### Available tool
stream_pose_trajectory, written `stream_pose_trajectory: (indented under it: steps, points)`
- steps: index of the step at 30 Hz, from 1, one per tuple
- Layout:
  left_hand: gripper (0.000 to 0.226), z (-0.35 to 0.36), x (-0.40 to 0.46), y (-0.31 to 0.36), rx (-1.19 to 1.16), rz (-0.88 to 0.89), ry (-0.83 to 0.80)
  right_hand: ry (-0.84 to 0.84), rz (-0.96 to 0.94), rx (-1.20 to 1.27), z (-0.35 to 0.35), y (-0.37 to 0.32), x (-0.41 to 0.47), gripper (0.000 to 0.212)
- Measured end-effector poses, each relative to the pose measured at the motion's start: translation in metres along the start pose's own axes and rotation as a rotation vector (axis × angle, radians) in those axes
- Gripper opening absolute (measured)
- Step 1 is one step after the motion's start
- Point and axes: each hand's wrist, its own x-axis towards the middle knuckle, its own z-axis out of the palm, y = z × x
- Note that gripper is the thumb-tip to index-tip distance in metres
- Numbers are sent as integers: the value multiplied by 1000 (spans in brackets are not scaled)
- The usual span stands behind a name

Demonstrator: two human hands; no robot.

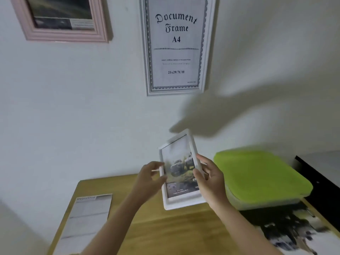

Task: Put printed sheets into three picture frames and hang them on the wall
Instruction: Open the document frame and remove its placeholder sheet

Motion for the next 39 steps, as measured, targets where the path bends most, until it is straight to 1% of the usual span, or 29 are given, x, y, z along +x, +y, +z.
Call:
stream_pose_trajectory:
  steps: [3,5,7,9,12,15,17,19,21,23,25,29,32,35,39]
  points:
    - [31,1,-14,9,-70,60,-85,14,24,-48,23,10,-35,44]
    - [31,3,-22,17,-95,54,-183,27,39,-80,36,14,-55,47]
    - [32,6,-26,20,-75,32,-226,19,50,-100,46,18,-73,48]
    - [34,8,-27,20,-36,-1,-213,3,56,-96,52,19,-86,47]
    - [32,6,-26,14,24,-16,-136,-51,41,-60,56,15,-97,44]
    - [26,-1,-23,7,-27,-42,-38,-154,71,39,56,11,-103,35]
    - [25,-8,-22,4,-49,-73,-6,-142,96,65,52,16,-103,39]
    - [27,-15,-22,3,-33,-92,17,-89,139,52,47,27,-99,37]
    - [29,-24,-24,1,41,-61,33,-65,211,-3,41,43,-94,31]
    - [30,-35,-26,-2,111,-14,51,-100,295,-58,38,59,-93,34]
    - [31,-46,-27,-10,96,-7,68,-135,360,-49,39,70,-96,38]
    - [34,-58,-29,-36,-83,-99,67,-130,400,23,47,77,-103,42]
    - [34,-54,-35,-61,-157,-147,95,-95,379,-28,52,82,-107,41]
    - [40,-44,-44,-94,-133,-189,105,-70,358,-118,55,93,-117,43]
    - [60,-22,-72,-135,-39,-289,-30,-58,426,-181,57,108,-131,43]
